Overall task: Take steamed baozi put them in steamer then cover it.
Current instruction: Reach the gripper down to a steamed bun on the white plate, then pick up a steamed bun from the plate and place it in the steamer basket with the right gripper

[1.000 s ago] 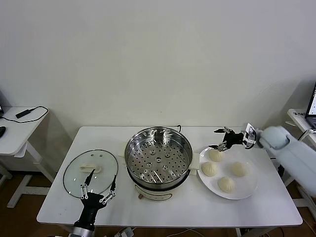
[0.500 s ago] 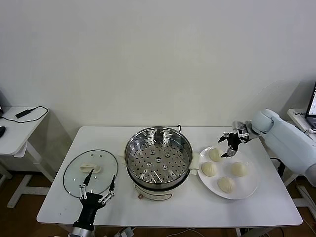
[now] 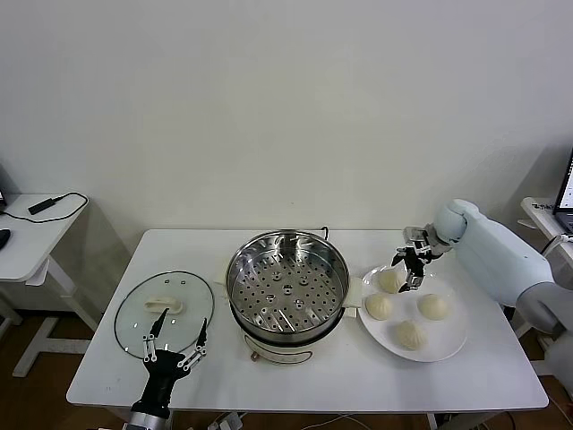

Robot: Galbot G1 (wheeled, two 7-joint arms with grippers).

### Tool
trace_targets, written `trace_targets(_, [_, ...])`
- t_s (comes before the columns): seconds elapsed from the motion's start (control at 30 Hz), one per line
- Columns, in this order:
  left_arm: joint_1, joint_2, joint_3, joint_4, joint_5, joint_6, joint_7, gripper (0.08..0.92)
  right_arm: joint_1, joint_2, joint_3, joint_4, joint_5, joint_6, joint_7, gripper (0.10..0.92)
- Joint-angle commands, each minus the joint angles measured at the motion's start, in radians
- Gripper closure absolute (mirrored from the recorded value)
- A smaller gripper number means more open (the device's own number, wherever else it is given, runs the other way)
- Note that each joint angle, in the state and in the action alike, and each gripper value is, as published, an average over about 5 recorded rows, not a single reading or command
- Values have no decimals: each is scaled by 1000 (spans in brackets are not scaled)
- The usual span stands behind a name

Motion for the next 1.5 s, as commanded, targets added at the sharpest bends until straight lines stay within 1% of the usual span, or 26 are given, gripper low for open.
trace_targets(0.03, [-1,0,1,1,-1,-1,-1,177,0,38,-5,-42,-49,14,13,232])
trace_targets(0.2, [-1,-1,1,1,-1,-2,-2,177,-4,36,-4,-34,-57,20,31,300])
trace_targets(0.3, [-1,0,0,2,-1,-3,-2,177,-3,20,-12,-2,-56,22,34,334])
trace_targets(0.37, [-1,0,-1,1,-2,-3,-3,177,2,-7,-24,54,-46,19,30,352])
trace_targets(0.5, [-2,1,0,0,-3,-3,-4,177,63,-96,-86,242,-7,19,4,363])
trace_targets(0.6, [-6,3,2,0,-3,-2,-5,177,179,-147,-169,359,40,79,-22,364])
trace_targets(0.73, [-13,4,8,-4,-3,0,-5,177,356,-155,-269,458,76,253,-61,364])
trace_targets(0.8, [-16,3,11,-7,-3,1,-5,177,433,-144,-307,512,72,325,-75,363])
trace_targets(0.9, [-15,3,14,-13,-2,0,-6,177,528,-115,-357,583,82,392,-74,358])
trace_targets(1.07, [-10,3,12,-18,-2,-2,-8,177,591,-27,-386,633,78,487,-63,355])
trace_targets(1.3, [-3,8,7,-25,-4,-5,-12,177,589,89,-406,699,65,515,-70,355])
trace_targets(1.5, [-5,11,5,-18,-5,-10,-15,177,515,175,-429,671,11,513,-78,355])
